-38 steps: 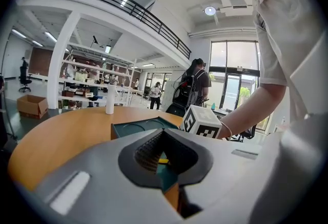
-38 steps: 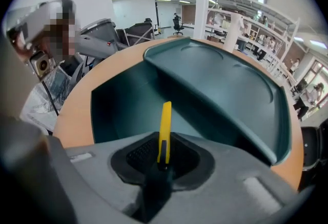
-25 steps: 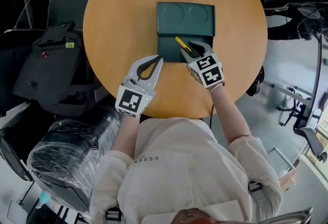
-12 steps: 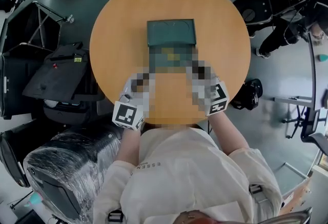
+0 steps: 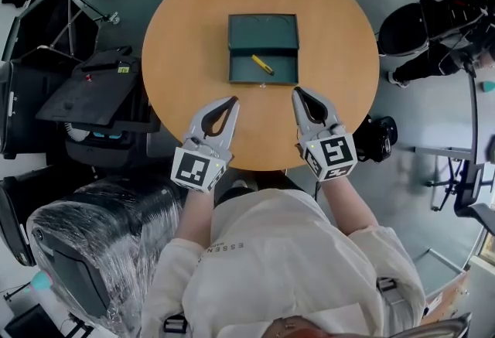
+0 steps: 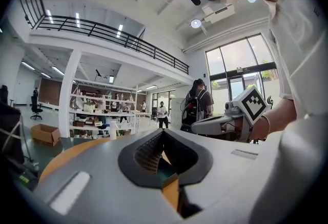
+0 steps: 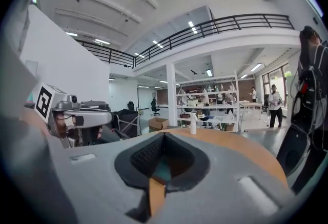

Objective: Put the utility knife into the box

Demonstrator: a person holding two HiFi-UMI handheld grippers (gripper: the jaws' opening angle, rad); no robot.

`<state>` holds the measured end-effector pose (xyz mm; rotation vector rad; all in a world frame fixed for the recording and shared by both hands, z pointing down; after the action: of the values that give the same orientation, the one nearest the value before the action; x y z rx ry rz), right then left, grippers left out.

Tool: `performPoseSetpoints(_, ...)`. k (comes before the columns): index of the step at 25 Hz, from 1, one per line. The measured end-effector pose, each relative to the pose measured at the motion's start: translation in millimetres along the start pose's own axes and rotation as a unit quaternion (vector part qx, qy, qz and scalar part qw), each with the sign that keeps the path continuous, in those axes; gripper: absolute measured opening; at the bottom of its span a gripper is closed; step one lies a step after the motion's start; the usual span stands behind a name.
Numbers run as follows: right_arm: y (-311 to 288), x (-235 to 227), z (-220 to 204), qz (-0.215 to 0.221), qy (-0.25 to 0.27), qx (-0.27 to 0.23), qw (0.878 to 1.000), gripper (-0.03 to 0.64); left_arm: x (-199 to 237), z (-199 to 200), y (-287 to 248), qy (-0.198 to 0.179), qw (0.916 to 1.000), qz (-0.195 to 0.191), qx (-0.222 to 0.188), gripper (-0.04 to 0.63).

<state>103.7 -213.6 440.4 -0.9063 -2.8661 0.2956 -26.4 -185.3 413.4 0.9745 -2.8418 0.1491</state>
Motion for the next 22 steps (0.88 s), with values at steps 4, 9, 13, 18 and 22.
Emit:
performPoseSetpoints(4, 14.9, 30.5, 2.0, -0.004, 0.015, -0.008, 1.000, -0.008, -10.1, -8.7, 35.2, 0.013, 0.9999, -0.001, -0.006, 0.009)
performPoseSetpoints(9, 42.8, 82.4, 0.8, -0.019, 0.016, -0.010, 1.000, -0.008, -35.3, -8.3, 93.5, 0.013, 0.9997, -0.020, -0.010, 0.009)
performPoseSetpoints(13, 76.6, 118.3, -1.9, -0.033, 0.020, -0.010, 0.999, -0.008, -51.3, -11.3, 138.3, 0.003, 0.9994, -0.032, -0.011, 0.009)
performPoseSetpoints(18, 122.1, 156.8, -10.0, -0.039, 0.030, 0.006, 0.999, -0.008, -67.8, -25.7, 175.7, 0.024, 0.9992, -0.028, -0.018, 0.009)
performPoseSetpoints(22, 152.0, 167.4, -13.4, -0.049, 0.049, 0.011, 0.998, -0.008, -97.5, -26.1, 187.7, 0.021, 0.9980, -0.058, -0.015, 0.009)
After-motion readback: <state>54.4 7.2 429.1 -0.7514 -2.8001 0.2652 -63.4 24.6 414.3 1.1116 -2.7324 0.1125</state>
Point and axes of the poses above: the fingertips, and each gripper's own axes: y backward along the fingers, x to its left, z out of its top, the point moved 1 cm from there along y, backward along the fingers, and after that the axes turned 5 degrees about y, right-handed, at the moved point
